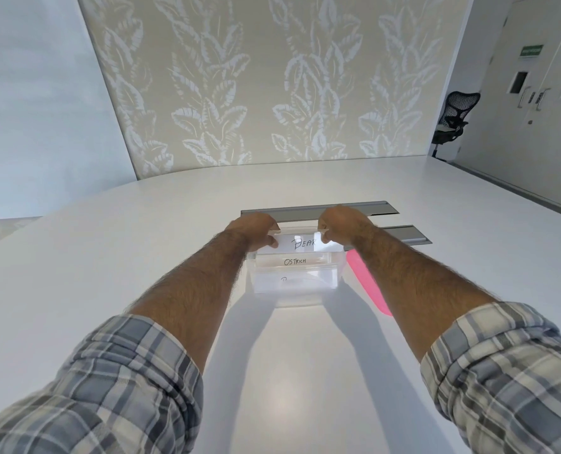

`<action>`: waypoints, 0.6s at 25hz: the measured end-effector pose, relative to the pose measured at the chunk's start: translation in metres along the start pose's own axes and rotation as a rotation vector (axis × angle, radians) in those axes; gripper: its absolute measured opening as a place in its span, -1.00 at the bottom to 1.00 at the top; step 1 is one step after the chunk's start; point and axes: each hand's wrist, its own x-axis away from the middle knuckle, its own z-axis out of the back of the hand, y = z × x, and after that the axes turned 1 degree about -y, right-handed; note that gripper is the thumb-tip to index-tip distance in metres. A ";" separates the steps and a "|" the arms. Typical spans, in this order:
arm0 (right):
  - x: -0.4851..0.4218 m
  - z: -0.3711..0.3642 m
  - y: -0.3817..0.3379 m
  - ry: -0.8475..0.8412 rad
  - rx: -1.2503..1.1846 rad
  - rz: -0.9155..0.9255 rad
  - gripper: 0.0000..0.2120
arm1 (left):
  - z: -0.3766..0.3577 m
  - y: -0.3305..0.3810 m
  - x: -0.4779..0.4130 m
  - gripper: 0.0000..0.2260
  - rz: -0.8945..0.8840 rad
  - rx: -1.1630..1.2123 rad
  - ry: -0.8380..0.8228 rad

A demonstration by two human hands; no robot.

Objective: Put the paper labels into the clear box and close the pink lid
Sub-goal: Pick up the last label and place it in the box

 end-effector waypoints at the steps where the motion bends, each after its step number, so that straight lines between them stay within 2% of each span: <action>1: -0.001 -0.001 0.001 -0.003 0.002 0.002 -0.70 | -0.002 0.001 -0.001 -0.56 0.001 -0.007 0.003; 15: -0.036 -0.037 0.008 -0.039 0.027 0.045 -0.72 | -0.032 -0.008 -0.034 -0.56 0.046 -0.119 -0.045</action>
